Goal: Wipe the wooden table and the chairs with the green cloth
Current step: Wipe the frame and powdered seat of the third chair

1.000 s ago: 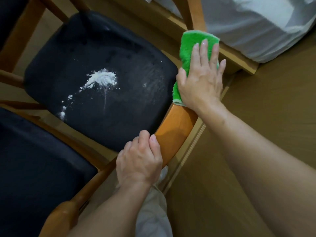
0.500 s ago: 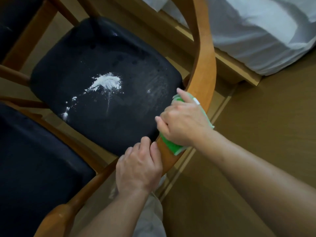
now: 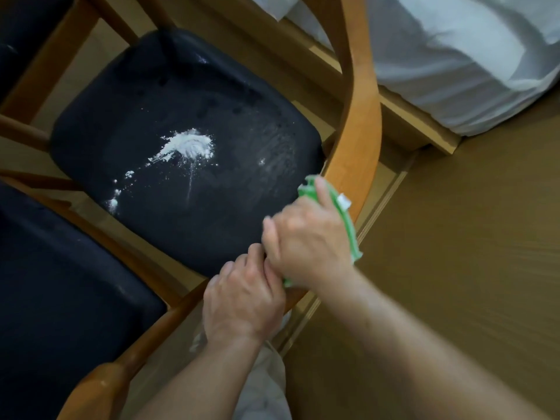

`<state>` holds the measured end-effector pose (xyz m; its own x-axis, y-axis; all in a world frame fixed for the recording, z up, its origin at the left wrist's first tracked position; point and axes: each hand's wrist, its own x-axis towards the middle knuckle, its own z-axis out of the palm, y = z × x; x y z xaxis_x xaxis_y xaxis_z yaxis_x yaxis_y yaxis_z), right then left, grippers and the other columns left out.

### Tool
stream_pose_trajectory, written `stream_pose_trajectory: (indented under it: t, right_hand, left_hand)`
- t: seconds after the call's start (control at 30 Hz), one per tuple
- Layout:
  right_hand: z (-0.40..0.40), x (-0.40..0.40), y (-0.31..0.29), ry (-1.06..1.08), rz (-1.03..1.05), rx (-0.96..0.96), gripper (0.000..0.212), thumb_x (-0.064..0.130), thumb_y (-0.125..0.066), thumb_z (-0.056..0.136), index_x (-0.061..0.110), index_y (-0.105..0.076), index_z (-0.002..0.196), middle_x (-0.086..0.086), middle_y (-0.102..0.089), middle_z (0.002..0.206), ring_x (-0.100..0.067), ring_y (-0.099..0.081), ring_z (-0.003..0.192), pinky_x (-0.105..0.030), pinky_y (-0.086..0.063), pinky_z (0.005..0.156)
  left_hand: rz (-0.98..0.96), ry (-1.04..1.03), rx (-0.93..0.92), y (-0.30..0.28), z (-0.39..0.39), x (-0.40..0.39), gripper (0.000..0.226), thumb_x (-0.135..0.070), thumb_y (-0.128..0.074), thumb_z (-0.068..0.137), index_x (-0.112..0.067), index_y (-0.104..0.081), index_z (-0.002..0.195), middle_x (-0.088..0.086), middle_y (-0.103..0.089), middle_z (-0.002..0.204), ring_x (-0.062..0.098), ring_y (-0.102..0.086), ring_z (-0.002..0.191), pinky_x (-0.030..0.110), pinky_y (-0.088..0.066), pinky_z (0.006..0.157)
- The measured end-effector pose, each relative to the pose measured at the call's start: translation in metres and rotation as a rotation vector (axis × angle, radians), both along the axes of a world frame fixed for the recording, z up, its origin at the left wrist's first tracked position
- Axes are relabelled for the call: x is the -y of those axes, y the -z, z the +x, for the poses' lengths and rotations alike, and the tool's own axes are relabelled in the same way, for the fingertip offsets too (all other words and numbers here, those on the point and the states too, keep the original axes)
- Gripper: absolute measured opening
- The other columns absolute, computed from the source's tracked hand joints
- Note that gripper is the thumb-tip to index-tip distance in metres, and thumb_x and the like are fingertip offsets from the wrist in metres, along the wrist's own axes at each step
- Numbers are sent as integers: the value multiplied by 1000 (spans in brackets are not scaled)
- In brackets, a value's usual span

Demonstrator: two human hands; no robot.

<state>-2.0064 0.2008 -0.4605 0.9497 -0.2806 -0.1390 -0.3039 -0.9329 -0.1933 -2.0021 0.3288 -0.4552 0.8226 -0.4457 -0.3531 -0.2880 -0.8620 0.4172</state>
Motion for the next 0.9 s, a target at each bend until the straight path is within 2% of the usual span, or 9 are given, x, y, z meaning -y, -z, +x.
stream_pose_trajectory:
  t: [0.13,0.23,0.33,0.43,0.53,0.67,0.77,0.8,0.9]
  right_hand:
    - [-16,-7,8,43,79,125,46,30,-36,97,17,-74,74,2,-72,85,-19,-63,107,-48,-21,118]
    - [-2,21,7,85,84,136,40,33,-39,95,19,-76,89,0,-71,113,-20,-50,130,-49,-18,119]
    - [22,68,6,206,57,113,41,37,-39,96,22,-63,125,-3,-44,150,-22,-25,146,-49,-10,119]
    - [54,120,10,373,147,100,52,37,-33,100,25,-31,151,-4,-11,164,-24,-8,150,-53,-13,120]
    - [67,136,19,560,260,144,60,41,-27,102,23,-11,156,-6,-4,164,-26,-24,146,-50,-34,111]
    - [42,97,15,731,344,211,68,48,-29,100,18,-5,156,-7,-27,155,-25,-49,125,-42,-45,98]
    - [5,51,8,854,556,288,68,43,-35,103,17,-1,156,-4,-35,148,-8,-53,103,-12,-44,75]
    - [-6,34,6,903,631,294,67,43,-36,103,16,-5,155,-4,-40,143,-7,-53,101,-10,-42,71]
    - [-27,3,5,1003,739,242,44,42,-37,102,13,-34,135,-4,-59,108,-21,-61,90,-28,-40,66]
  left_hand:
    - [15,1,19,2,-2,-1,37,-46,-17,95,-28,-48,86,-13,-55,68,8,-48,58,27,-36,53]
    - [27,16,28,0,-2,0,36,-47,-12,95,-31,-41,82,-14,-49,65,5,-46,56,26,-33,52]
    - [34,17,20,-3,-2,2,40,-47,-5,96,-32,-39,82,-15,-46,65,4,-44,58,25,-29,54]
    - [18,18,13,-2,-2,2,38,-48,-8,94,-31,-39,80,-14,-44,62,3,-45,57,25,-31,52]
    - [2,18,27,-1,-3,0,34,-45,-13,96,-31,-39,78,-12,-44,60,3,-45,55,23,-31,50]
    - [22,23,16,-3,-3,2,32,-41,-19,97,-27,-40,77,-9,-45,61,4,-43,56,25,-25,49]
    - [-25,-90,-103,-5,3,4,33,-43,-24,96,-27,-43,75,-8,-50,67,11,-50,65,34,-38,58]
    - [-62,-148,-143,-6,6,10,34,-43,-26,96,-26,-45,74,-6,-52,69,15,-53,70,38,-42,64]
    - [-156,-255,-192,-5,18,55,42,-44,-27,98,-18,-56,84,3,-62,90,25,-57,89,44,-45,81]
